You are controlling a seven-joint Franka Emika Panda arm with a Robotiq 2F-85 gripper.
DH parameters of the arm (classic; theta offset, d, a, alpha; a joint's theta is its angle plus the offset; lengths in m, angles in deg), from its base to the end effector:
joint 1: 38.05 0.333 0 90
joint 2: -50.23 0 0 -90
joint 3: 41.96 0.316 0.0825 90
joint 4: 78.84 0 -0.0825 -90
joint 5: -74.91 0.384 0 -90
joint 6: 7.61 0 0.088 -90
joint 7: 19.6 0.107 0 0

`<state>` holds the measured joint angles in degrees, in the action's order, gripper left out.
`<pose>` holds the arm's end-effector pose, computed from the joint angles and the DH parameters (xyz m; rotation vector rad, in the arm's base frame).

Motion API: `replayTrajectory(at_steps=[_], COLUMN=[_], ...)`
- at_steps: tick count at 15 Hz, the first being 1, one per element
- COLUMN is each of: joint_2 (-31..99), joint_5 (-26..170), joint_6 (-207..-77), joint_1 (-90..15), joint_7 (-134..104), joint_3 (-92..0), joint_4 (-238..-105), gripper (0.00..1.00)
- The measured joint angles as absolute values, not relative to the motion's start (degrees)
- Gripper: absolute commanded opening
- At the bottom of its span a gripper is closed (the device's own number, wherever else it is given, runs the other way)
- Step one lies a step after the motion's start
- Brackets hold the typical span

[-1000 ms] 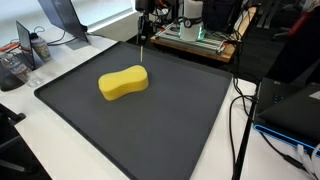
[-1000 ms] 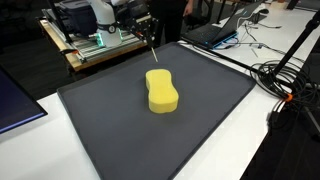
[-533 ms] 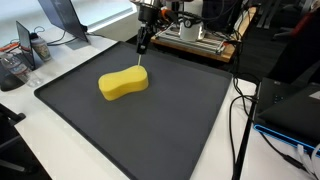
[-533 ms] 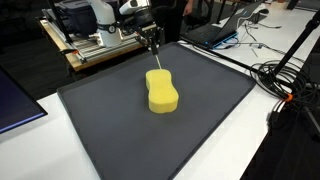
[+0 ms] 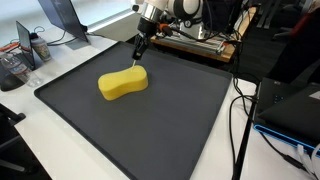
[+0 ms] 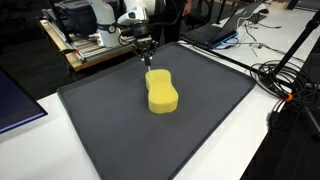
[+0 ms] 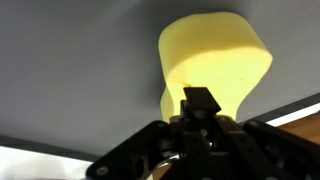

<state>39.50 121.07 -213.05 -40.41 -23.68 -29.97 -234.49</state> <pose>0.4178 -0.0186 0.2358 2.8355 -0.9098 0.9448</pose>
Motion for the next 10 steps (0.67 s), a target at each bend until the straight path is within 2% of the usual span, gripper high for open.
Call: replayTrajectory(at_steps=[10], joint_2=[34.4], joint_5=[139.7], joint_6=[-216.2], joint_1=[-30.2], joint_7=[-39.6], joint_3=[-31.4], joint_4=[-225.8], gripper=[0.03])
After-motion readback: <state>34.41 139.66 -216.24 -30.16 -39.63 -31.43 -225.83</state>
